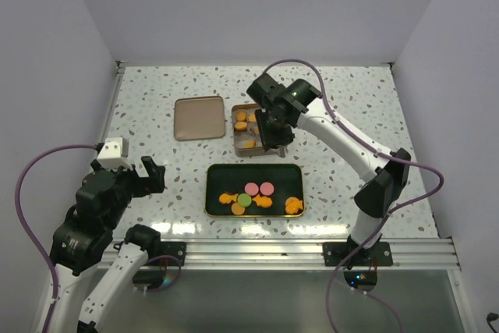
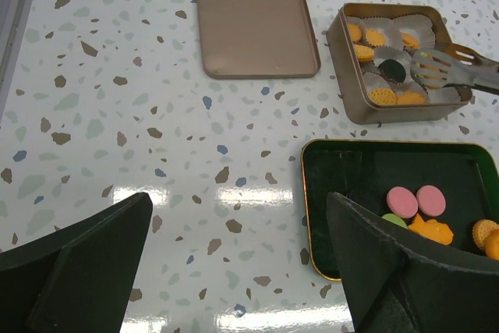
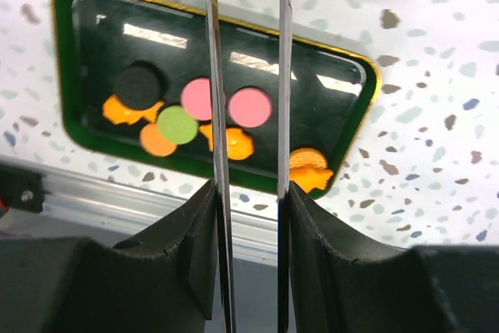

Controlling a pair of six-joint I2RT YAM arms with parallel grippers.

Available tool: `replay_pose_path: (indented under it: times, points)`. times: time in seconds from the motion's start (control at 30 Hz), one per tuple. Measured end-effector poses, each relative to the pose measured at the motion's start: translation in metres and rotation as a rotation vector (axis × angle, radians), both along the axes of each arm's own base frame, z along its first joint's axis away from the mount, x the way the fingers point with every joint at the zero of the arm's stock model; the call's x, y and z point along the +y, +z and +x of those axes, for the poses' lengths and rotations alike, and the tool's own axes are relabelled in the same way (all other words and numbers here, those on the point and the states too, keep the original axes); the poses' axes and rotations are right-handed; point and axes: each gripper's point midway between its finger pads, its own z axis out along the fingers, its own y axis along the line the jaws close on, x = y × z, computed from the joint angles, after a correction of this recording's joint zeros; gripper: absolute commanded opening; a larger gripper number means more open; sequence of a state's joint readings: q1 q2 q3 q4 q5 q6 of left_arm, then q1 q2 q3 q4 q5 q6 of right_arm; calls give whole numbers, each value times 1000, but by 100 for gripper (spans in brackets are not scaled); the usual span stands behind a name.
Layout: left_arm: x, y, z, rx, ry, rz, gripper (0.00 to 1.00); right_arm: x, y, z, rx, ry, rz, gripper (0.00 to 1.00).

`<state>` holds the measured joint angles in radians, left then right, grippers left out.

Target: Pack the cookies

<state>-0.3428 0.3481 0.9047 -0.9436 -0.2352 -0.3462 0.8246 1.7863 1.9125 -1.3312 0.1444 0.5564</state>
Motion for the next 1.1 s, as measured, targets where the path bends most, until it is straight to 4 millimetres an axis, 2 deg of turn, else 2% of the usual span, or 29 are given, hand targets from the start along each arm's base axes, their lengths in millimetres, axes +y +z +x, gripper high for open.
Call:
replay_pose_path:
  times: [0.2,0.4,0.67,0.87,1.1]
  points:
    - [0,0,0,0,0,0,100,-44,-13,26,19,-87,-68,35]
    - [0,0,0,0,0,0,100,-71,-35,31,72,-120,-118,34]
    - [0,0,0,2,0,1,100,-69,-49,29,97,-107,-108,35]
    - [0,-1,1,4,0,1,100,-71,-62,25,120,-106,-120,43]
    - [-1,-1,1,9,0,3,100,-71,-63,24,124,-106,-121,46]
